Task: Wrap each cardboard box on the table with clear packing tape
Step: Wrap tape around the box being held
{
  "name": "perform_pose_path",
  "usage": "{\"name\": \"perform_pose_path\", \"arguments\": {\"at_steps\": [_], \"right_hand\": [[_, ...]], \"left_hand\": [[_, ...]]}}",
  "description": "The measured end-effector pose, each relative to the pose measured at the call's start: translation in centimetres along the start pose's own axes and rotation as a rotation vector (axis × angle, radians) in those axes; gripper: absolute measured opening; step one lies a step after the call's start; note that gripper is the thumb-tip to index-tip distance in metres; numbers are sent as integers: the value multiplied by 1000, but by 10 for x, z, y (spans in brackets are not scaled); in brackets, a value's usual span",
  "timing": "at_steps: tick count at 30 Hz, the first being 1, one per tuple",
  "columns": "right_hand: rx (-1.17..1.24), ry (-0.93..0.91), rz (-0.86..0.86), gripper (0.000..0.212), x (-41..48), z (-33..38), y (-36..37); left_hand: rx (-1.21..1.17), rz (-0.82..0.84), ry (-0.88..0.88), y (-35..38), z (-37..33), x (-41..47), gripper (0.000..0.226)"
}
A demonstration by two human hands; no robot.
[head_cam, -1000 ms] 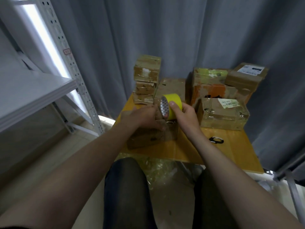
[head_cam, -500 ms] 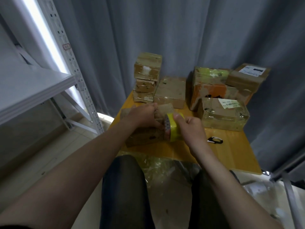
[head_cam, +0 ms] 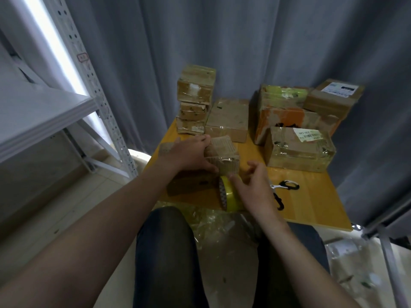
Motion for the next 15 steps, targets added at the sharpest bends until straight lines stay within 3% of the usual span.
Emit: {"name": "perform_pose_path", "arguments": {"at_steps": [2,4,6,9,15], "right_hand": [[-86,-284,8,65,2,37,-5],[-164,-442,160,62,-2,61,11],[-346,-475,317,71,-2,64,34],[-578,-521,320,80,22,66,57],[-638,-525,364,75,59,73,84]], "left_hand": [[-1,-6,-6,2,1,0,120],[2,1,-3,3,1,1,112],[21,12,15,3,1,1,101],[72,37,65,7,1,1,104],[35,46,67,16,5,6,119]]}}
Point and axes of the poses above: each hand's wrist, its own x-axis towards the middle knuckle, its own y-axis out of the palm, z = x × y, the point moved 9 cm from there along x, towards the middle knuckle, and after that the axes turned 15 degrees about -z, right-handed, at the moved point
